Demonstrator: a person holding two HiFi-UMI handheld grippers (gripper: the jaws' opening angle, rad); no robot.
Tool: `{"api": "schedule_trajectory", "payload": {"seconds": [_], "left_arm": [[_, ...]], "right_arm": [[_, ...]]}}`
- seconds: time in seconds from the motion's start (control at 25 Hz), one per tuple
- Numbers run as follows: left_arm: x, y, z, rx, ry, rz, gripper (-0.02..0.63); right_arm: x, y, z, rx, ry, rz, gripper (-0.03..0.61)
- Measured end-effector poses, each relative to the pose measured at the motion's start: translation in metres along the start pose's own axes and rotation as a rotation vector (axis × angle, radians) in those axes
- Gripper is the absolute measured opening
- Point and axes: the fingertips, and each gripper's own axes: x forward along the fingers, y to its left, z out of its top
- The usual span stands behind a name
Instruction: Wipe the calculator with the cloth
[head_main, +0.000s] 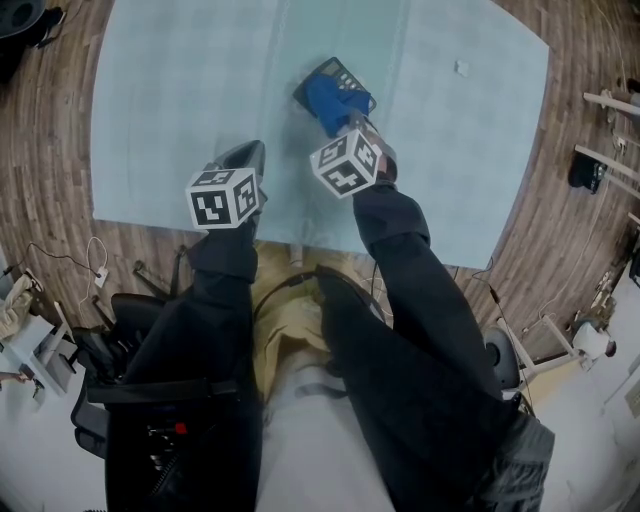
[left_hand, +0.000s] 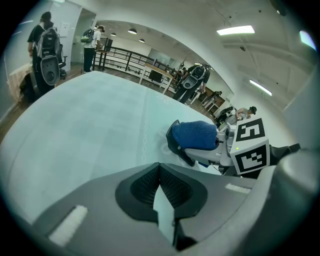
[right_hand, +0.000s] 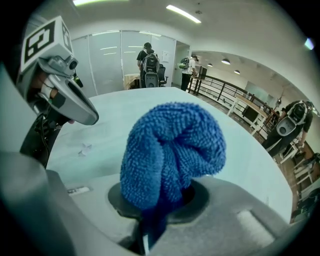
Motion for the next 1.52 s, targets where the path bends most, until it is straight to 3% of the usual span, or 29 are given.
{"api": "schedule_trajectory", "payload": {"seconds": [0.52, 0.72, 1.16, 1.52], "left_arm": [[-0.008, -0.004, -0.004, 0.012, -0.015, -0.002, -0.002], [-0.017, -0.007, 0.000, 0.019, -0.044, -0.012, -0.002], [-0.049, -0.054, 0.045, 0.120, -0.162, -0.072, -0.002], [-0.094, -0.126, 0.121, 0.289, -0.362, -0.197, -0.002]], "right_arm": [[-0.002, 0.040, -0.002, 0.021, 0.005, 0.121, 0.061], [-0.018, 0.046, 0.000, 0.056, -0.014, 0.124, 0.061], [-0.118, 0.015, 0.031, 0.327, -0.226, -0.023, 0.061], [-0.212, -0.025, 0.079, 0.410, -0.445, -0.208, 0.061]]}}
